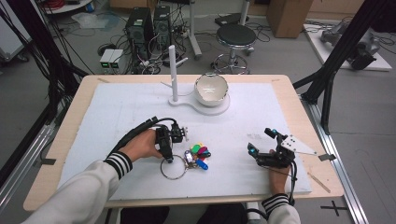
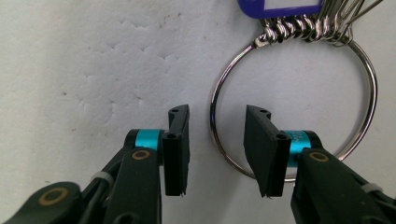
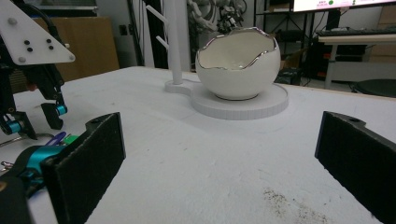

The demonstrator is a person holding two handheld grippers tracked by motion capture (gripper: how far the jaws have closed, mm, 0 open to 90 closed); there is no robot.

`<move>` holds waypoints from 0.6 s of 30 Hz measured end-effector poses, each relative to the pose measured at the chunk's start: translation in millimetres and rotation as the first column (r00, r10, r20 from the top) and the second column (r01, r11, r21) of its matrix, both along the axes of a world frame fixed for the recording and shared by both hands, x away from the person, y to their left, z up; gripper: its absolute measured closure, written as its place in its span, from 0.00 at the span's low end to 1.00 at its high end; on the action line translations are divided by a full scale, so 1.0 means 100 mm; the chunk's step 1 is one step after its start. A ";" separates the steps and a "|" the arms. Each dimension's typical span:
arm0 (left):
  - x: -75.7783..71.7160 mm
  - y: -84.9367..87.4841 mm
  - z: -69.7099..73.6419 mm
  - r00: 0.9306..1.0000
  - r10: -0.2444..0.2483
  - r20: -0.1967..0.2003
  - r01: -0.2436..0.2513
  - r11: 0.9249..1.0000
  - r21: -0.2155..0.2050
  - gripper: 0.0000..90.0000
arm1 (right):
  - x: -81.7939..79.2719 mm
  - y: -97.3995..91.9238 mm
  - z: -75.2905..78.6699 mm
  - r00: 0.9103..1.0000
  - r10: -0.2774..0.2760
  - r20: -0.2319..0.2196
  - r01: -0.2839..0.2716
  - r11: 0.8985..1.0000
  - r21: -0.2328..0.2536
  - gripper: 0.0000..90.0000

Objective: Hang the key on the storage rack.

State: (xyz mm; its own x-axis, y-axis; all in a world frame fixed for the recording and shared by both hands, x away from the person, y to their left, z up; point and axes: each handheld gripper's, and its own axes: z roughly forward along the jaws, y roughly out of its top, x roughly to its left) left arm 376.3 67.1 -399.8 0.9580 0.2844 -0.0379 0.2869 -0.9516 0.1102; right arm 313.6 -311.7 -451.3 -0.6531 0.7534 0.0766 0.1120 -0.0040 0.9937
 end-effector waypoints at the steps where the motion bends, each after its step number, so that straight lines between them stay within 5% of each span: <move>1: 0.00 0.00 0.00 1.000 -0.002 -0.001 0.002 1.000 0.005 0.69 | 0.00 0.00 0.00 1.000 0.000 0.001 0.000 1.000 -0.001 0.01; 18: 0.02 -0.05 0.01 0.999 0.034 0.013 -0.035 0.999 0.029 0.81 | 0.00 0.00 0.00 1.000 0.001 0.000 -0.001 1.000 -0.003 0.01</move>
State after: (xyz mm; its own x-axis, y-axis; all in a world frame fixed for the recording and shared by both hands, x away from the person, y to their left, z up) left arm 378.2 61.6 -398.6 0.9479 0.3182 -0.0172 0.3185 -0.9440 0.0858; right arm 313.3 -311.6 -451.3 -0.6539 0.7529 0.0742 0.1115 -0.0010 0.9938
